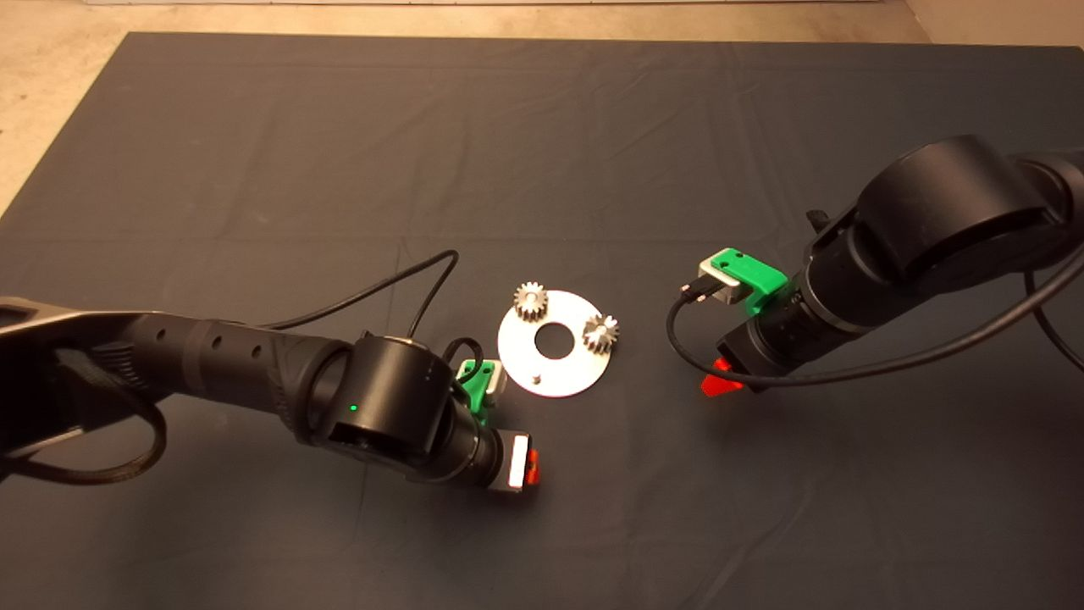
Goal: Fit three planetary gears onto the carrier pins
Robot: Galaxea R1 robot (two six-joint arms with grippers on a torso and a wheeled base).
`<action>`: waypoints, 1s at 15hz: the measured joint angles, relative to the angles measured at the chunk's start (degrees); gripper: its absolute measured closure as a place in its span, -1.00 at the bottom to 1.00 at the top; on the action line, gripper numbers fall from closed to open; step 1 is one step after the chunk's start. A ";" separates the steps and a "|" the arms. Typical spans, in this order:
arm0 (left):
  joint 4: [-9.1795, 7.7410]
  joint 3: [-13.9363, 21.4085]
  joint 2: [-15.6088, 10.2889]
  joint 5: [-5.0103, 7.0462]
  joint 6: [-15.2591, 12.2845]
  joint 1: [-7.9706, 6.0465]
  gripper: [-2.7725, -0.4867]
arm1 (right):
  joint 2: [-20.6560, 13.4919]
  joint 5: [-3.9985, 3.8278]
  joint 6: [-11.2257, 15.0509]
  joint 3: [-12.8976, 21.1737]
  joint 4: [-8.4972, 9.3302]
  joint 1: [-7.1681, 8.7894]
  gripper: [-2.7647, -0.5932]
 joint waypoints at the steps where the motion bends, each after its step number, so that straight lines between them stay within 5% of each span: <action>1: -0.02 -0.03 -0.01 0.00 0.07 0.16 -0.53 | 0.01 0.00 0.00 0.00 0.00 0.01 -0.46; 15: 0.17 -2.52 -0.56 0.09 0.51 0.35 -0.04 | -0.14 0.00 -0.02 0.00 0.00 0.01 -0.46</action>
